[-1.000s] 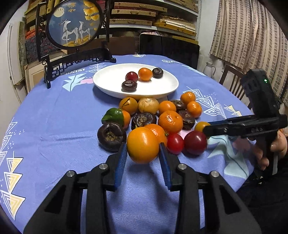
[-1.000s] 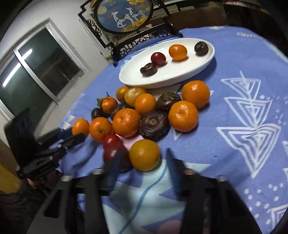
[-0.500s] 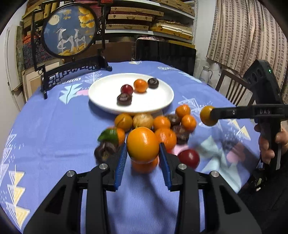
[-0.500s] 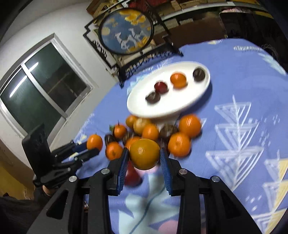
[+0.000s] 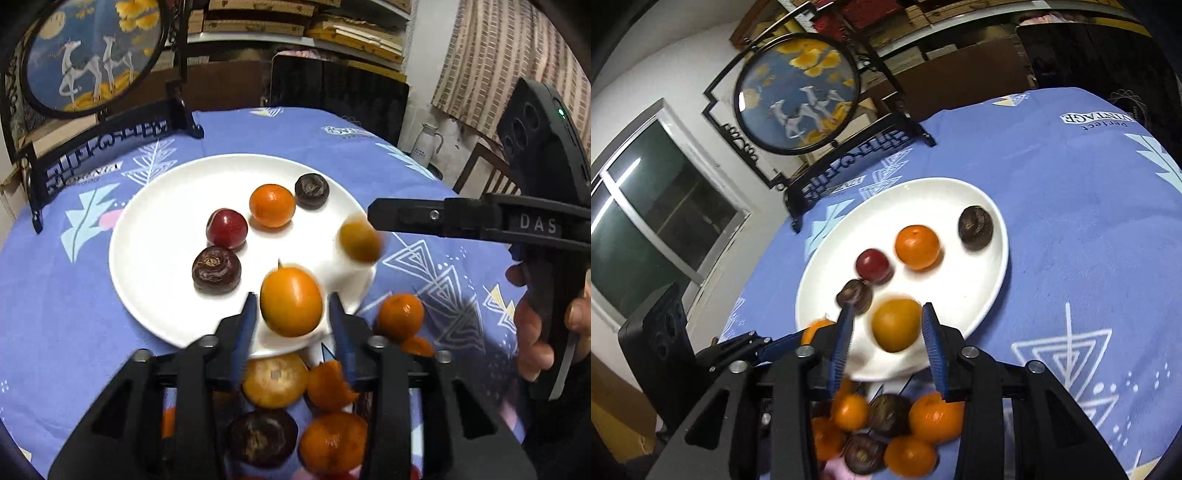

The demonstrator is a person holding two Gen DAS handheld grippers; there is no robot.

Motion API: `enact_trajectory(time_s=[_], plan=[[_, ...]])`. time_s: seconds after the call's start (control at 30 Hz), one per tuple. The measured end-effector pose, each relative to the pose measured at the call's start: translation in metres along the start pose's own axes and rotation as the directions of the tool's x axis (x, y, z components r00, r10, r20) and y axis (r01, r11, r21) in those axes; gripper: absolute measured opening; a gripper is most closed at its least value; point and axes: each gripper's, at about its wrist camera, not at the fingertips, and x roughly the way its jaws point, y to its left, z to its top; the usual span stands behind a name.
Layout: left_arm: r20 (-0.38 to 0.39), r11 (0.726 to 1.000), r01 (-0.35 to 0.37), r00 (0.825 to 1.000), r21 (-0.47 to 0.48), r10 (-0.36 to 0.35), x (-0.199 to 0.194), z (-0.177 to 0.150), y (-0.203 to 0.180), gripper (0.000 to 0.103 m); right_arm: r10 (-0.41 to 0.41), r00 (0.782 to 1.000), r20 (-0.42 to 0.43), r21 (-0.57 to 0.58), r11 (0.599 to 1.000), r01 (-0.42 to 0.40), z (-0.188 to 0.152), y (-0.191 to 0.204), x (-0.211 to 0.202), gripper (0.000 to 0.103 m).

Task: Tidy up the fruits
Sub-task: 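Place an orange tomato on the plate with the left gripper while the right places a yellow tomato, then place a mandarin on the plate with the left gripper while the right places an orange tomato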

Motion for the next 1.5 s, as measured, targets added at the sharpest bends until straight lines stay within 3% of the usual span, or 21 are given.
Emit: enact_trajectory(time_s=[0.07, 0.23, 0.43, 0.63, 0.93, 1.0, 1.37, 1.5], plan=[[0.036, 1.000, -0.007, 0.999, -0.009, 0.008, -0.009, -0.003, 0.002, 0.064, -0.009, 1.000, 0.018, -0.015, 1.000, 0.009, -0.004, 0.001, -0.003, 0.050], [0.072, 1.000, -0.011, 0.997, 0.024, 0.009, -0.044, -0.026, 0.002, 0.064, -0.041, 0.998, 0.039, -0.034, 0.999, 0.042, -0.025, 0.002, -0.023, 0.050], [0.055, 0.998, -0.027, 0.998, 0.060, 0.023, -0.087, -0.085, 0.009, 0.064, -0.077, 0.996, 0.036, -0.040, 0.996, 0.079, -0.065, -0.002, -0.050, 0.051], [0.011, 0.998, -0.049, 0.999, 0.047, 0.049, -0.092, -0.125, 0.015, 0.064, -0.085, 0.996, 0.001, -0.011, 0.996, 0.085, -0.095, -0.007, -0.054, 0.051], [0.012, 0.993, -0.094, 0.996, 0.067, 0.093, -0.061, -0.120, 0.005, 0.061, -0.125, 0.992, -0.022, -0.046, 0.991, 0.124, -0.111, 0.000, -0.056, 0.051], [0.012, 0.995, -0.081, 0.997, 0.065, 0.080, -0.059, -0.119, 0.005, 0.043, -0.157, 0.987, -0.029, -0.058, 0.986, 0.155, -0.112, -0.002, -0.055, 0.051], [0.064, 0.998, -0.043, 0.997, 0.053, 0.040, -0.088, -0.127, 0.004, 0.044, -0.230, 0.972, -0.056, -0.189, 0.958, 0.216, -0.111, 0.017, -0.028, 0.051], [0.060, 0.998, -0.038, 0.998, 0.056, 0.034, -0.090, -0.130, 0.003, 0.044, -0.241, 0.968, -0.071, -0.167, 0.960, 0.226, -0.105, 0.016, -0.012, 0.050]])
